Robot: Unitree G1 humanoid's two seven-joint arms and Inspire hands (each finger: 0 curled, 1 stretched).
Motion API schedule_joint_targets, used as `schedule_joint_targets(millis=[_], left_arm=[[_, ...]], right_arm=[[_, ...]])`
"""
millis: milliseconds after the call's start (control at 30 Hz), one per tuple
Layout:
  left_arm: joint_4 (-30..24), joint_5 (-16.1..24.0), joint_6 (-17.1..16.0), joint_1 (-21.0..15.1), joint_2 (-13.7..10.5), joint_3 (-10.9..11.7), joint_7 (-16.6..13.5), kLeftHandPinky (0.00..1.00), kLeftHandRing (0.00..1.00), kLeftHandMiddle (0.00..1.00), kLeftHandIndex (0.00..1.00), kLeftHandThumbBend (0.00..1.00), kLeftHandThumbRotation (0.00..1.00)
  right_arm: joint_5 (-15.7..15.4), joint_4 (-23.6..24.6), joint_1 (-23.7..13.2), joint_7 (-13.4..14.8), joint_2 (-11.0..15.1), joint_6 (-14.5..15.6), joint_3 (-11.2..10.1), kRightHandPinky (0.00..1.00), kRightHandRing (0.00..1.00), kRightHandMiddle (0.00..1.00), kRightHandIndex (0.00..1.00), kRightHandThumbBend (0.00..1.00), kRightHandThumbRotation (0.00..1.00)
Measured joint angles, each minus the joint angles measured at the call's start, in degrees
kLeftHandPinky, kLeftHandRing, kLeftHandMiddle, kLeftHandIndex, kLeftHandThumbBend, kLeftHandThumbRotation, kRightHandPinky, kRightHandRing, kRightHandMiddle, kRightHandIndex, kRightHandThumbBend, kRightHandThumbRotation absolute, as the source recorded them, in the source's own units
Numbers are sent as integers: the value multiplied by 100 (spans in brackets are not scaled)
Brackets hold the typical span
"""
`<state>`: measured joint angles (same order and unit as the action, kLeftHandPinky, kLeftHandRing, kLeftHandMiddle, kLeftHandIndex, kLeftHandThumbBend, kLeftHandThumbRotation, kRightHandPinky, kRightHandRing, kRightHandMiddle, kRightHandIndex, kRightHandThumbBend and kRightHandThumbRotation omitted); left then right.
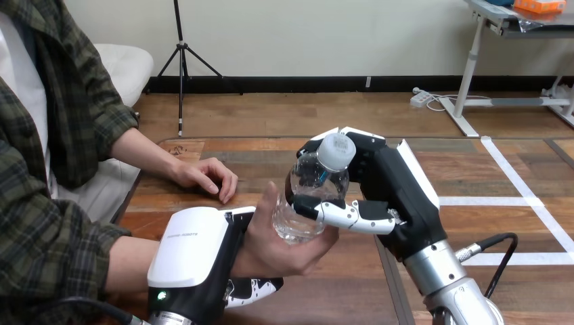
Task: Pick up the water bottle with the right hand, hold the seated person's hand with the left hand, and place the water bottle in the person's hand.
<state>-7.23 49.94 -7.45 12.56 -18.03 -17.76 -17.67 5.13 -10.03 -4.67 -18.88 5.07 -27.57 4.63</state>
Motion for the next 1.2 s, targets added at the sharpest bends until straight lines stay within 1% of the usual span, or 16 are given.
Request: schedule_joint_targets(millis=[167,367,533,733,867,1200], left_arm=[[0,7,-8,9,0,0,3,40,44,48,50,75,0],[0,14,-26,22,0,0,3,39,44,48,50,75,0],[0,14,-28,31,0,0,3,40,44,48,50,76,0],[0,8,-28,35,1,2,5,40,44,48,50,76,0],[0,3,-28,35,1,5,20,40,44,48,50,75,0],[0,2,-28,38,4,7,44,39,44,48,50,75,0]], right_arm=[[61,56,41,-73,11,54,0,40,48,55,57,62,0],[69,121,63,-150,46,133,-1,45,54,61,62,64,0],[80,171,90,-221,116,211,-1,51,60,66,67,65,0],[82,231,130,-277,187,225,3,55,64,68,69,66,0],[82,277,146,-308,212,225,3,57,65,69,70,67,0],[94,401,166,-383,211,229,11,56,64,68,68,69,0]])
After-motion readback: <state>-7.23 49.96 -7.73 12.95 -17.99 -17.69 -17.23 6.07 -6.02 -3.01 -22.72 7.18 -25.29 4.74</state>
